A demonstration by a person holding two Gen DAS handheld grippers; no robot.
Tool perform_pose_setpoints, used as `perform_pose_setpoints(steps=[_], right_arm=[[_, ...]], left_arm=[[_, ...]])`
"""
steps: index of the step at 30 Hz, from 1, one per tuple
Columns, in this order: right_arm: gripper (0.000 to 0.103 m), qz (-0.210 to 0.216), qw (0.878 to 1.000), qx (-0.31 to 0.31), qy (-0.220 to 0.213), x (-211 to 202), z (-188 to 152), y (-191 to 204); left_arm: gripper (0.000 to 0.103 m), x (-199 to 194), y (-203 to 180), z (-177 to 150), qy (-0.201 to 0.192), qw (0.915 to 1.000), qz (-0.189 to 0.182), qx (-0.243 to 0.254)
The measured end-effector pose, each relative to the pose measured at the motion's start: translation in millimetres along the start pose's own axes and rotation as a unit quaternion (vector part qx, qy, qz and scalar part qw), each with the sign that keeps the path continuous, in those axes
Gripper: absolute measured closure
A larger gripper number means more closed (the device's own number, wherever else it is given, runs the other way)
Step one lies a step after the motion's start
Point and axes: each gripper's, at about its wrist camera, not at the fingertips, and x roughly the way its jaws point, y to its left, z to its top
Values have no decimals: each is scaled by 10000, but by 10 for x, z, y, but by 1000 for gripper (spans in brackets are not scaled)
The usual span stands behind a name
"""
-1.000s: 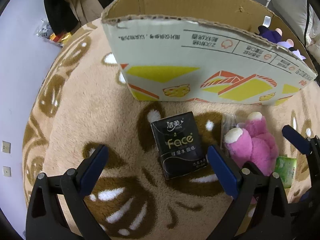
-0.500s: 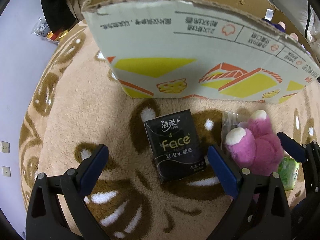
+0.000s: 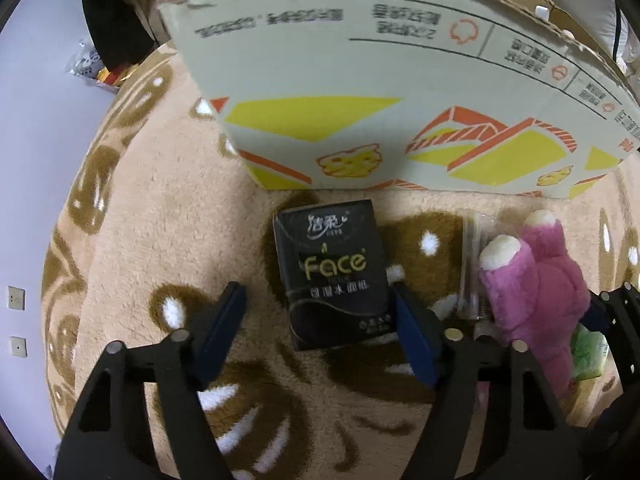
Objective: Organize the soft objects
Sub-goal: 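Grasp the black Face tissue pack with the left tool while the right tool grasps the pink bear, then lift the tissue pack and pink bear and carry both over the box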
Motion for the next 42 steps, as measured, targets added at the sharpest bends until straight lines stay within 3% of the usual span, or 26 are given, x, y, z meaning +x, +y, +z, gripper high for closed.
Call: perform_pose_setpoints(steps=[5,15,24,29,34,42], right_arm=[[41,-6,10000,-7,6,-27,8,-81],[53,89,9995,304,-94,-75,38,-179],[54,103,9975,622,-313,-265,63,-312],[54,-17,9966,630,-526,-397,94,-350],[54,-133,9954,675,-660,-510,56,-375],[54,-192,9895,977,-1043,-705,27,-420]], left_arm=[[57,-15,93,-4,-88,9999,69,-82],[57,-40,223,13,-177,9998,-1,-117],[57,-153,205,-110,-247,9994,-131,-195],[57,-269,141,-187,-369,9991,-13,-194],[57,-504,101,-289,-673,9976,34,-186],[57,-992,57,-437,-1515,9884,-29,-133]])
